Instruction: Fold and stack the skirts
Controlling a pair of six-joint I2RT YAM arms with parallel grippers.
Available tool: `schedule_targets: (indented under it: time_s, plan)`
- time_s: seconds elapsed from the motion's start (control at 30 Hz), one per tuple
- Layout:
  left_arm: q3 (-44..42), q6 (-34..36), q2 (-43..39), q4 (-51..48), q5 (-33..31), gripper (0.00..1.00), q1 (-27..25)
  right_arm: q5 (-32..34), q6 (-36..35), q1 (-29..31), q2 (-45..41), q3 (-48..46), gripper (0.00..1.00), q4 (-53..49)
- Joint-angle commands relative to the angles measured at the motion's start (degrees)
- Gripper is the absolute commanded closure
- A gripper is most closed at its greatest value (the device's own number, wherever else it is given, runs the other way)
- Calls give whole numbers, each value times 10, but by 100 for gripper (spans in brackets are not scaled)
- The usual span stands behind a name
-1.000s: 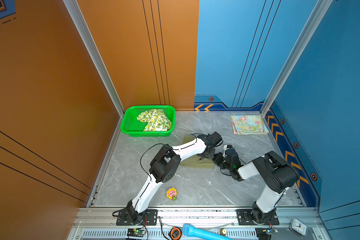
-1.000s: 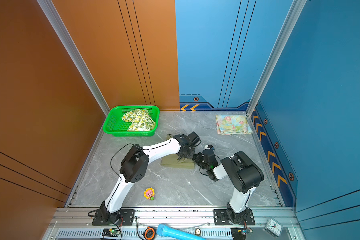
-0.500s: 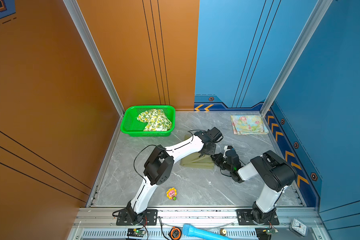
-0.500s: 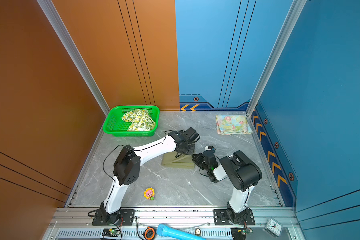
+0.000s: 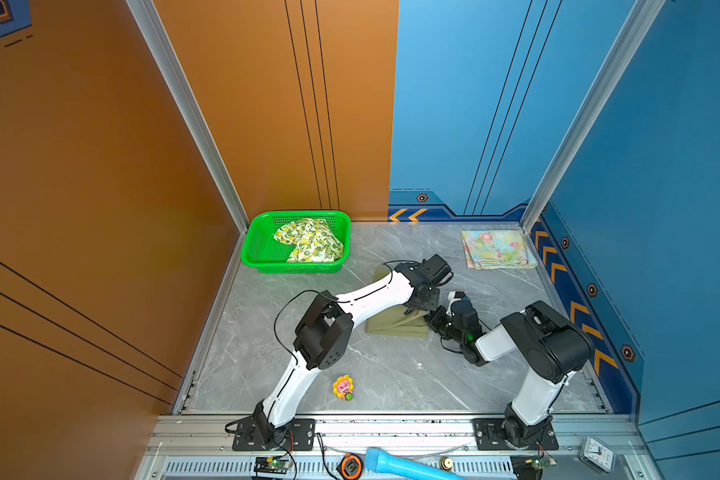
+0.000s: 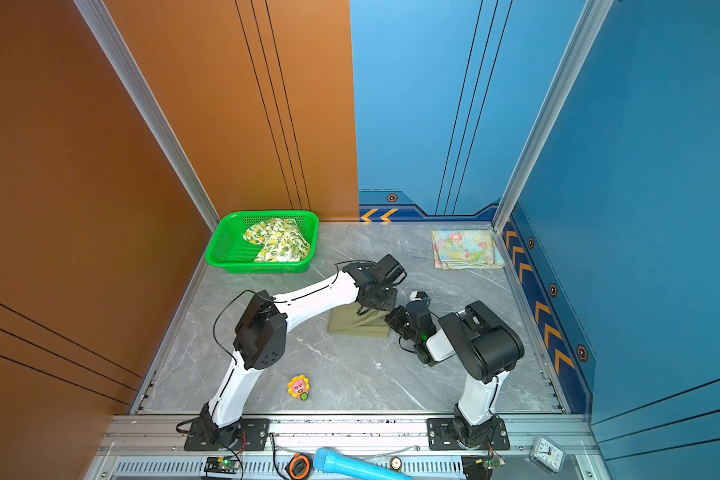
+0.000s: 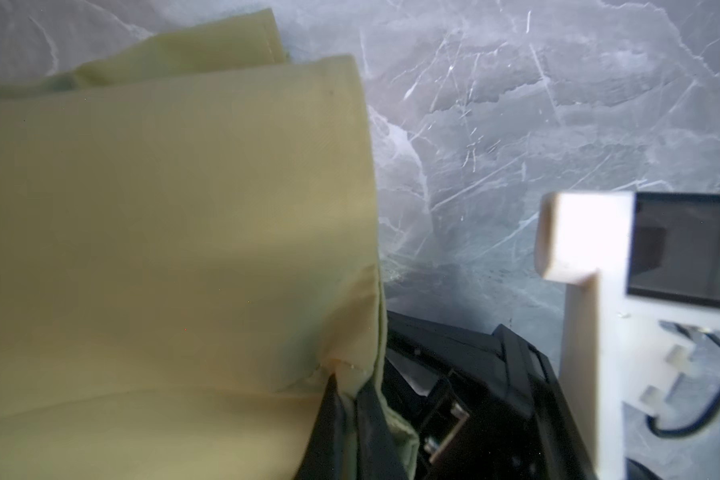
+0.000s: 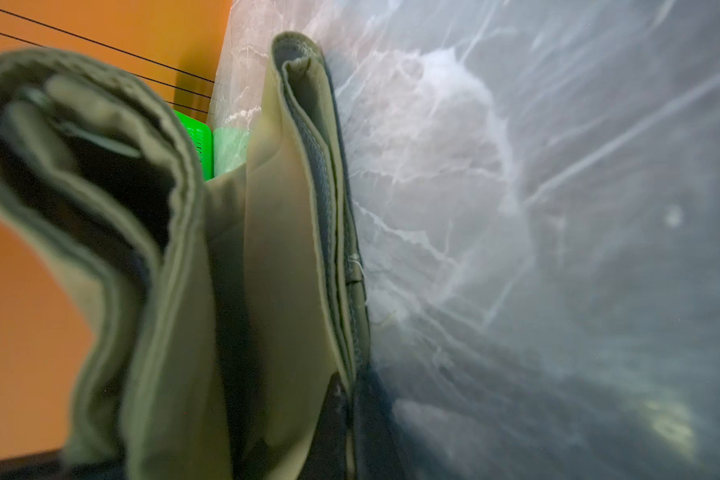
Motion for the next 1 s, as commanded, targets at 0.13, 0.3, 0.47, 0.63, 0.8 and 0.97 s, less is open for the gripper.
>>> schedule_targets:
  time_s: [0.13,0.3,0.47,0.63,0.8,0.97]
  plan:
    - [12,-17,36,5,24,100,8,9,0,0,21,-24,93,-98]
    - [6,-29,46,22,37,100,15,5,-4,-11,13,-28,86,-108]
    - [6,-32,51,30,43,100,22,2,-16,-30,-8,-36,77,-127]
    - [7,-33,61,34,46,100,27,-12,-31,-55,-42,-47,70,-150]
    - [8,-34,70,39,53,100,28,-25,-49,-70,-74,-53,63,-181]
    - [9,-38,78,46,64,93,28,-49,-58,-77,-83,-56,56,-182]
